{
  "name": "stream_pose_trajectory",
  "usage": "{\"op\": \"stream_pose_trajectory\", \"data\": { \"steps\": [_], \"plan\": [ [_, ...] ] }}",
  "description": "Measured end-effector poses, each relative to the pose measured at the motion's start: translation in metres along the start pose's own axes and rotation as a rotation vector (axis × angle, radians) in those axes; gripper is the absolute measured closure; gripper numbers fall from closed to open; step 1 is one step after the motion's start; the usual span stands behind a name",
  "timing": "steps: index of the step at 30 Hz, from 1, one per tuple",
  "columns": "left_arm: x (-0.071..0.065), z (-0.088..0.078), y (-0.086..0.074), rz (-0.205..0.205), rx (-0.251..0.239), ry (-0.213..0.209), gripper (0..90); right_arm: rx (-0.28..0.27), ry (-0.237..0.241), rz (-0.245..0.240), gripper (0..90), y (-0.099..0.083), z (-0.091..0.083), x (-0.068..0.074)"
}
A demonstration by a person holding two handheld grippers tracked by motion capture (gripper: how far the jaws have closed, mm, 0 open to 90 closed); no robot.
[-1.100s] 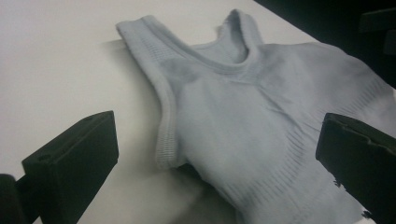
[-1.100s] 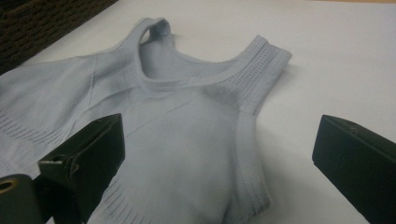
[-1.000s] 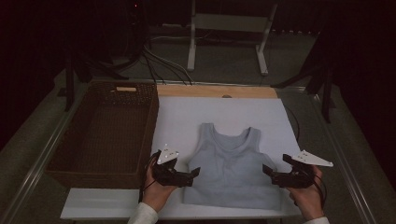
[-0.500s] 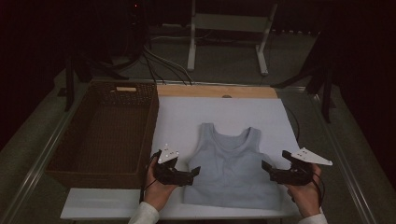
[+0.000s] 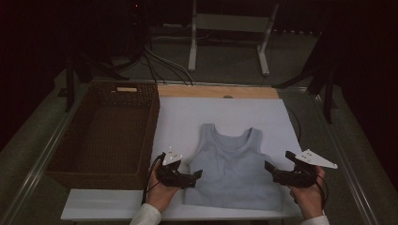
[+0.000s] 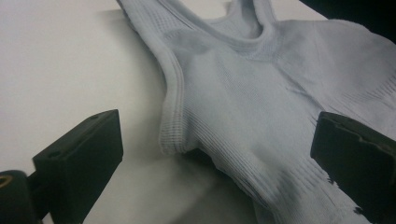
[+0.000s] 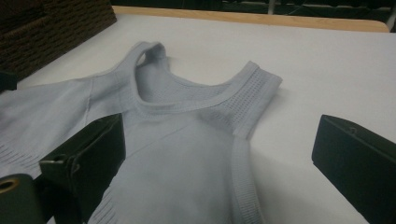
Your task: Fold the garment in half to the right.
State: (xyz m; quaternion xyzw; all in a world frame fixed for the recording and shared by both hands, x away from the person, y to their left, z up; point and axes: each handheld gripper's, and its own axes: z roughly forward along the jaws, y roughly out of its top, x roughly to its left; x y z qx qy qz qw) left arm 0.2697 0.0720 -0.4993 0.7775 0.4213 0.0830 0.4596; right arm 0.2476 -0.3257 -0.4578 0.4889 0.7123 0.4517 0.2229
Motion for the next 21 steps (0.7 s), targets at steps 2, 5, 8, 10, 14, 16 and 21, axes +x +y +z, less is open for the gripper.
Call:
{"op": "stream_pose_trajectory", "data": {
  "steps": [2, 5, 8, 10, 14, 16, 21],
  "plan": [
    [0.0, 0.002, -0.002, -0.003, 0.006, -0.005, 4.4, 0.0, -0.002, 0.001, 3.0, 0.0, -0.001, 0.0],
    [-0.001, 0.005, -0.006, -0.004, 0.03, -0.01, 5.4, -0.009, -0.001, 0.002, 3.0, 0.0, -0.003, -0.001],
    [-0.003, 0.006, -0.008, 0.001, 0.045, -0.02, 6.6, -0.013, -0.002, 0.003, 3.0, 0.0, -0.004, -0.001],
    [-0.004, 0.006, -0.01, 0.002, 0.05, -0.024, 7.2, -0.016, 0.0, 0.002, 3.0, 0.0, -0.004, -0.001],
    [-0.004, 0.006, -0.013, -0.009, 0.063, -0.025, 7.9, -0.025, -0.001, 0.0, 3.0, 0.001, -0.006, -0.001],
    [-0.004, 0.005, -0.014, -0.012, 0.063, -0.027, 8.1, -0.028, 0.0, -0.001, 3.0, 0.001, -0.007, -0.001],
    [-0.007, 0.007, -0.016, -0.019, 0.078, -0.056, 10.5, -0.032, -0.007, -0.003, 3.0, 0.002, -0.007, -0.001]
  ]
}}
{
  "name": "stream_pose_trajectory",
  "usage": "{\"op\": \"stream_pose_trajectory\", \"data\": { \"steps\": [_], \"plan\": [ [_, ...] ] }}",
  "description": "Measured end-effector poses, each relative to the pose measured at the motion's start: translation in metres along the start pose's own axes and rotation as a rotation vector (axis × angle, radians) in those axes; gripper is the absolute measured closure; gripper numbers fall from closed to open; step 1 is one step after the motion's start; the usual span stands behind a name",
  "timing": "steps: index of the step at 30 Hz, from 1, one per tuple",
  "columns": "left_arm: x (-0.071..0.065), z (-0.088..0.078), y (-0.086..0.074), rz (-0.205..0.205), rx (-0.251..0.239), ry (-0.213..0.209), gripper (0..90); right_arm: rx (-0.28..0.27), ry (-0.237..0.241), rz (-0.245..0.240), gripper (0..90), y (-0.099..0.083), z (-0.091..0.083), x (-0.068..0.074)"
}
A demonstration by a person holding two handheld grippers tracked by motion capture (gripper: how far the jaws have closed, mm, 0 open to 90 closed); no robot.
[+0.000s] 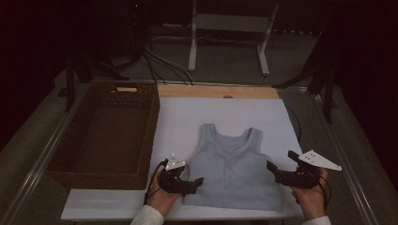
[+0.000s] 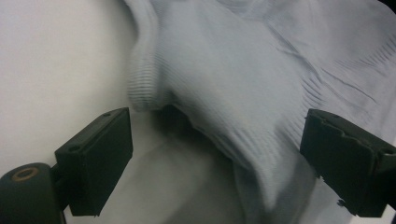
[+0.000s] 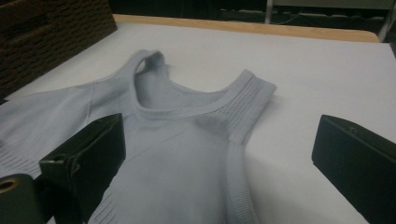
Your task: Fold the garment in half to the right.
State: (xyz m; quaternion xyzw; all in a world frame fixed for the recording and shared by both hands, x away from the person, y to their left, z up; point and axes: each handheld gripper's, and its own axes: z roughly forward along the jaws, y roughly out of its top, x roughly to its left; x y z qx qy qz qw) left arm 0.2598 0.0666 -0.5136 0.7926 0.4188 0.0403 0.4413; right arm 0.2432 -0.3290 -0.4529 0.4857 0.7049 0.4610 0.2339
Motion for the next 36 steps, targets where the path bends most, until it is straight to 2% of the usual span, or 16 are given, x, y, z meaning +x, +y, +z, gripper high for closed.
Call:
{"op": "stream_pose_trajectory", "data": {
  "steps": [4, 8, 13, 16, 20, 23, 27, 36],
  "plan": [
    [0.0, 0.007, 0.004, 0.006, 0.001, -0.021, 11.1, -0.006, -0.004, 0.003, 3.0, 0.001, -0.001, 0.0],
    [0.001, 0.01, 0.01, 0.022, -0.005, -0.013, 11.9, -0.008, -0.012, 0.0, 3.1, 0.001, -0.001, -0.001],
    [0.005, 0.013, 0.018, -0.015, -0.05, -0.004, 18.3, -0.009, -0.019, -0.005, 3.1, 0.001, -0.001, 0.0],
    [0.005, 0.013, 0.02, -0.021, -0.065, 0.012, 35.7, -0.007, -0.021, -0.009, 3.1, 0.001, -0.001, 0.0],
    [0.009, 0.009, 0.023, -0.043, -0.09, -0.02, 65.1, -0.006, -0.021, -0.01, 3.1, 0.001, 0.0, 0.0],
    [0.008, 0.009, 0.024, -0.042, -0.089, -0.023, 75.6, -0.004, -0.019, -0.012, 3.1, 0.001, 0.0, 0.001],
    [0.005, 0.007, 0.025, -0.037, -0.087, -0.009, 78.8, -0.003, -0.022, -0.01, 3.1, 0.001, 0.0, 0.0],
    [0.006, -0.001, 0.026, -0.045, -0.083, 0.013, 80.1, -0.004, -0.024, -0.013, 3.0, 0.0, 0.0, 0.0]
  ]
}}
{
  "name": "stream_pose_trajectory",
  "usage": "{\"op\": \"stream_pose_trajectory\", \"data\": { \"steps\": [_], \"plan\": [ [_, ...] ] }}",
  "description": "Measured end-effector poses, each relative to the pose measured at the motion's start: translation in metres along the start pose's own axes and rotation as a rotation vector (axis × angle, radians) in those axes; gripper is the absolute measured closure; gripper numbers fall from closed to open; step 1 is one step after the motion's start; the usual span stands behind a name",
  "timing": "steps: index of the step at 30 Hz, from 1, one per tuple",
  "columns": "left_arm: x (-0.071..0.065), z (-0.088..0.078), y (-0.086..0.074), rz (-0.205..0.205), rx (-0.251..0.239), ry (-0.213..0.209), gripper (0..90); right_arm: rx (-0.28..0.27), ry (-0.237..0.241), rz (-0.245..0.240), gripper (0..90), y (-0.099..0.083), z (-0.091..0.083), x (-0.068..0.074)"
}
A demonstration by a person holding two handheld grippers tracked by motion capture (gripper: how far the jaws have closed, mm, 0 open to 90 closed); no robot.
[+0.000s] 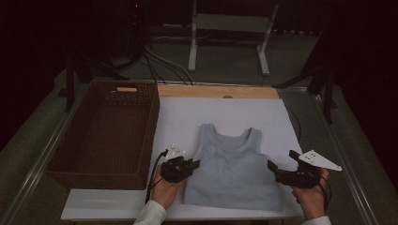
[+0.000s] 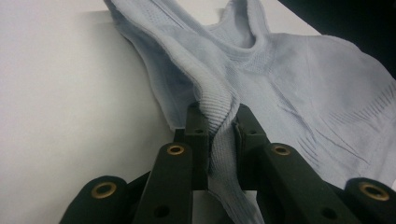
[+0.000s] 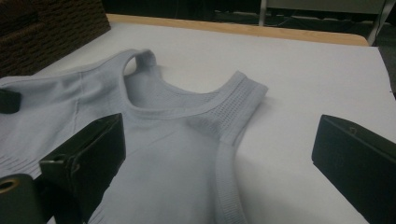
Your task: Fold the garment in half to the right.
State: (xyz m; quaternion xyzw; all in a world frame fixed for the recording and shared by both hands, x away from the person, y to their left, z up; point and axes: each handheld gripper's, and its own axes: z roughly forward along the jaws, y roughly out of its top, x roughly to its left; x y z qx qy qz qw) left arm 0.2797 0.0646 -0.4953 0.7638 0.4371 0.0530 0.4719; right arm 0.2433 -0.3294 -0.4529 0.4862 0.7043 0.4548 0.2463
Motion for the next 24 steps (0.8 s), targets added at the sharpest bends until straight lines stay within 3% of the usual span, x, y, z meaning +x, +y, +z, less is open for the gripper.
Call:
{"op": "stream_pose_trajectory", "data": {
  "steps": [24],
  "plan": [
    [0.012, -0.025, 0.001, -0.026, -0.004, 0.062, 80.0, -0.008, 0.003, 0.007, 3.0, 0.0, 0.0, 0.0]
  ]
}}
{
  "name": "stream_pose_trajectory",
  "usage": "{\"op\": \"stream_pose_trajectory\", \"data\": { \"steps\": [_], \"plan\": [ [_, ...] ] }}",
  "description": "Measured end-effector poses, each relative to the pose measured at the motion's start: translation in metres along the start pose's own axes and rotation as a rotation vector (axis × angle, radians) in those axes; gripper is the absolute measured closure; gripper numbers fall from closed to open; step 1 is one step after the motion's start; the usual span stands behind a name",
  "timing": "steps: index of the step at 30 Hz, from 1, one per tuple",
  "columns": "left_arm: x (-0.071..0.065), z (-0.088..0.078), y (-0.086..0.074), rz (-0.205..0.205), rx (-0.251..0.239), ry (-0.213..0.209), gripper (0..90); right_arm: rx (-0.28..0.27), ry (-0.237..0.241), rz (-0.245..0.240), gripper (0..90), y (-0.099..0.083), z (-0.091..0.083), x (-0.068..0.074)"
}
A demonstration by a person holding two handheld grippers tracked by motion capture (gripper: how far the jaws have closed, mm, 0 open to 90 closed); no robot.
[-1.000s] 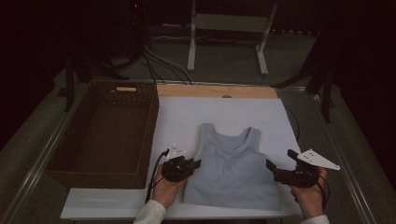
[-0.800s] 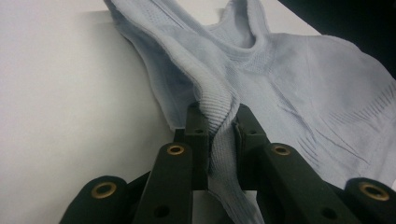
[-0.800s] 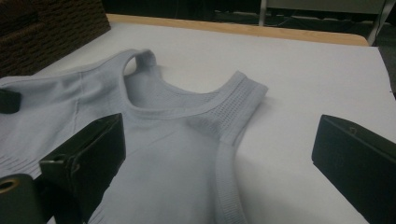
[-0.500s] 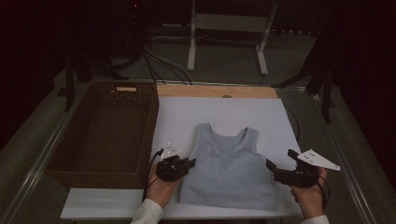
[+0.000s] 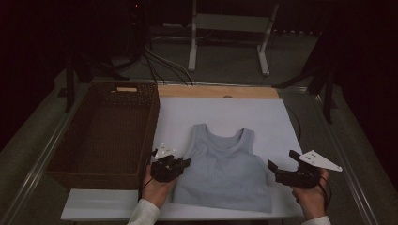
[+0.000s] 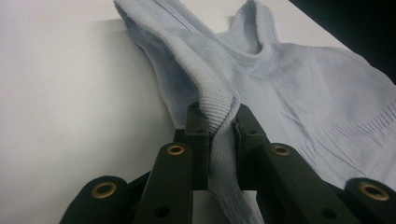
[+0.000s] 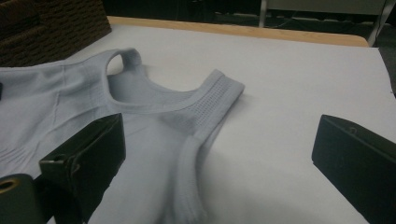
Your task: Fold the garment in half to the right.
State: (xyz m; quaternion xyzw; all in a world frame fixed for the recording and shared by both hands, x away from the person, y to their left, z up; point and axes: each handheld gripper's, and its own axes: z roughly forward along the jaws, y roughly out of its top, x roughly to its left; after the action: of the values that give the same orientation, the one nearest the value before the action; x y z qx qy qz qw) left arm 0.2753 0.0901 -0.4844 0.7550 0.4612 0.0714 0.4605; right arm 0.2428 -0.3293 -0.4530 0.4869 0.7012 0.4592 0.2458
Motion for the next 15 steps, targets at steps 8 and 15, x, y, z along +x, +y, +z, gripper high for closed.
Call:
{"op": "stream_pose_trajectory", "data": {
  "steps": [8, 15],
  "plan": [
    [0.003, -0.006, -0.001, -0.002, 0.005, 0.01, 80.0, -0.003, -0.001, 0.001, 3.0, 0.0, -0.001, 0.0],
    [0.004, -0.014, -0.001, 0.006, 0.0, 0.04, 79.7, -0.008, -0.002, 0.004, 3.0, 0.0, -0.002, -0.001]
  ]
}}
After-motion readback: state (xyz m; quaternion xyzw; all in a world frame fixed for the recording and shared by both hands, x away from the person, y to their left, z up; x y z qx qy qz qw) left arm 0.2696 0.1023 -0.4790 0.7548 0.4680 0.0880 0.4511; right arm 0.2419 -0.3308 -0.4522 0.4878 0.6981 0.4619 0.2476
